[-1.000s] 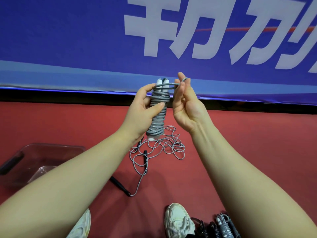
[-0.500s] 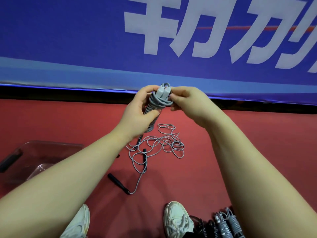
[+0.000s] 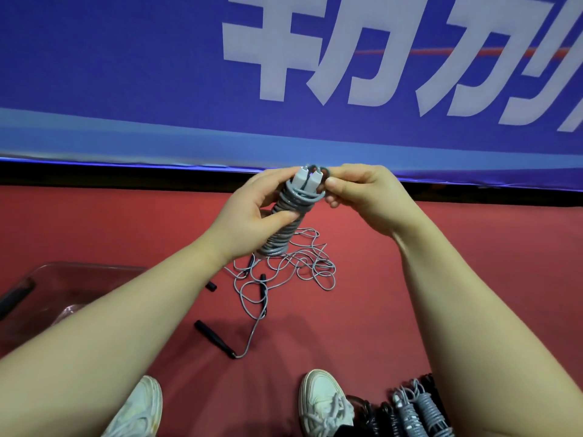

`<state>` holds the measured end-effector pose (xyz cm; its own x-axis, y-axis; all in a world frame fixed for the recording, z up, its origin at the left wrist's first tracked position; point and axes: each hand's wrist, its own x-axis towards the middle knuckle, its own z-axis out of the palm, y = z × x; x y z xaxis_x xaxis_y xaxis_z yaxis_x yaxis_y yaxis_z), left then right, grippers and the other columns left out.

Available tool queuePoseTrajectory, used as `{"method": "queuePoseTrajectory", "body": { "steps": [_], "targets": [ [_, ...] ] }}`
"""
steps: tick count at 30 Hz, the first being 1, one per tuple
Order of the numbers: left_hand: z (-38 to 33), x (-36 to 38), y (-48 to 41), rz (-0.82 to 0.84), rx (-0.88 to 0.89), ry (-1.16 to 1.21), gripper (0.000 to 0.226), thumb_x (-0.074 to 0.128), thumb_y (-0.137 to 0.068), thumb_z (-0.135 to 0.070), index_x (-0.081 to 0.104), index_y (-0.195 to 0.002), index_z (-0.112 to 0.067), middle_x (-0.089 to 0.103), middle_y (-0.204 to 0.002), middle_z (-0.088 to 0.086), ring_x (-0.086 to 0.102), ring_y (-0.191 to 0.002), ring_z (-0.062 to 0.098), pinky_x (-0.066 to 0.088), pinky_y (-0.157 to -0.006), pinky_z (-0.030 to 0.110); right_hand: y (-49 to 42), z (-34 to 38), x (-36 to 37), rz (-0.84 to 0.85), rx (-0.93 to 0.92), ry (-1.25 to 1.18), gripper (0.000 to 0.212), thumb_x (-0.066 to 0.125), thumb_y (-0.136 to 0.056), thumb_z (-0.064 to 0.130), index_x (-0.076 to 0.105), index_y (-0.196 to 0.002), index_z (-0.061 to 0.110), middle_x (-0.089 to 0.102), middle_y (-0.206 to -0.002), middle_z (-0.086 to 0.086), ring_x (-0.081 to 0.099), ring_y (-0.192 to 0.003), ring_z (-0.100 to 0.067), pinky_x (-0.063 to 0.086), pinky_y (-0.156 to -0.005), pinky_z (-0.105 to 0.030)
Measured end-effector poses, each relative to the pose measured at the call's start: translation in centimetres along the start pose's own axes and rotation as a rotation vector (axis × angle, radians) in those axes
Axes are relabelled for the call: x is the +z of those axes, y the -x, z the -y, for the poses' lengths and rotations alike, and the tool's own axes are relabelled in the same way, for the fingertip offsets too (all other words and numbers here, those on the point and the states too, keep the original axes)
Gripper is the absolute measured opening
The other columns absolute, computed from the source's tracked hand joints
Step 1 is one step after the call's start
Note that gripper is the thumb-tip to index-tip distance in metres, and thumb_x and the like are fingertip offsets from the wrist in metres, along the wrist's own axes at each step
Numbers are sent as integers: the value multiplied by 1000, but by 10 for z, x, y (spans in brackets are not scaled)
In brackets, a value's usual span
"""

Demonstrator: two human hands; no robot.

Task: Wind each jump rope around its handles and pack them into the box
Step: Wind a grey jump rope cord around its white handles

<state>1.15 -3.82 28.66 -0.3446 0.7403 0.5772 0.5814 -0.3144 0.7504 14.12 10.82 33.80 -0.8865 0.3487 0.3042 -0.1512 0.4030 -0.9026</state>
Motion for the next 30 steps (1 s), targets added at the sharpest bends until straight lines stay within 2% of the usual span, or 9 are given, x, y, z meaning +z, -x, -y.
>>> {"method": "queuePoseTrajectory", "body": {
  "steps": [4, 9, 12, 14, 18, 20, 25, 28, 30],
  "targets": [
    [-2, -7, 3, 109, -45, 33, 51, 65, -69, -30, 55, -116, -47, 55, -127, -7, 57, -116, 9, 47, -97, 28, 1, 4, -4, 77, 110, 80, 19, 55, -90, -1, 68, -91, 13, 62, -55, 8, 55, -53, -2, 47, -60, -14],
    [0, -5, 7, 169, -114, 47, 55, 67, -69, -29, 53, -119, -46, 54, -129, -7, 56, -117, 11, 48, -98, 32, -2, 18, -1, 148, 72, 696, 14, 58, -92, 10, 70, -87, 16, 61, -64, 6, 53, -51, 3, 40, -57, -13],
    [-2, -7, 3, 179, -179, 247, 55, 64, -72, -6, 50, -119, -31, 58, -121, -8, 62, -101, 5, 49, -87, 22, 1, 9, 4, -9, 83, 159, 22, 58, -90, 1, 62, -105, 17, 60, -63, 3, 55, -53, -3, 46, -58, -15],
    [-3, -8, 4, 211, -193, 308, 54, 61, -73, -2, 51, -119, -27, 61, -118, -12, 64, -97, 6, 50, -84, 23, 3, 0, 5, -29, 124, -128, 25, 57, -88, -6, 52, -101, 14, 60, -57, 6, 57, -53, -6, 47, -56, -17],
    [-9, -8, 4, 218, -235, 460, 57, 62, -72, 12, 52, -119, -16, 66, -111, -8, 66, -84, 4, 50, -71, 15, 2, -3, 3, 107, 27, -269, 19, 57, -81, -1, 45, -87, 12, 57, -59, 7, 53, -54, -9, 43, -57, -18],
    [-12, -13, 3, 242, -219, 467, 59, 69, -65, 1, 53, -118, -17, 67, -109, -10, 65, -91, 7, 51, -77, 19, 0, 3, 2, 161, 16, -266, 20, 57, -77, 1, 44, -86, 13, 57, -60, 6, 51, -54, -9, 43, -58, -18],
    [-14, -25, 4, 305, -260, 410, 58, 72, -61, -6, 57, -114, -22, 68, -108, -11, 65, -96, 9, 51, -81, 23, 2, -2, 3, 225, 96, -307, 47, 66, -75, -2, 55, -112, 24, 55, -61, 3, 51, -53, -10, 43, -56, -16],
    [-18, -32, 1, 277, -259, 289, 55, 74, -58, -7, 62, -108, -27, 65, -109, -7, 65, -99, 8, 50, -83, 20, -1, -8, 14, 193, 91, -373, 30, 65, -76, 3, 72, -98, 22, 61, -77, -1, 49, -62, -12, 41, -58, -17],
    [-20, -36, -4, 222, -249, 172, 53, 73, -62, 6, 63, -103, -25, 66, -106, -9, 65, -98, 4, 49, -82, 16, -4, -9, 20, 164, 102, -418, 23, 64, -73, 5, 76, -87, 18, 64, -80, -3, 49, -64, -14, 42, -58, -17]
  ]
}}
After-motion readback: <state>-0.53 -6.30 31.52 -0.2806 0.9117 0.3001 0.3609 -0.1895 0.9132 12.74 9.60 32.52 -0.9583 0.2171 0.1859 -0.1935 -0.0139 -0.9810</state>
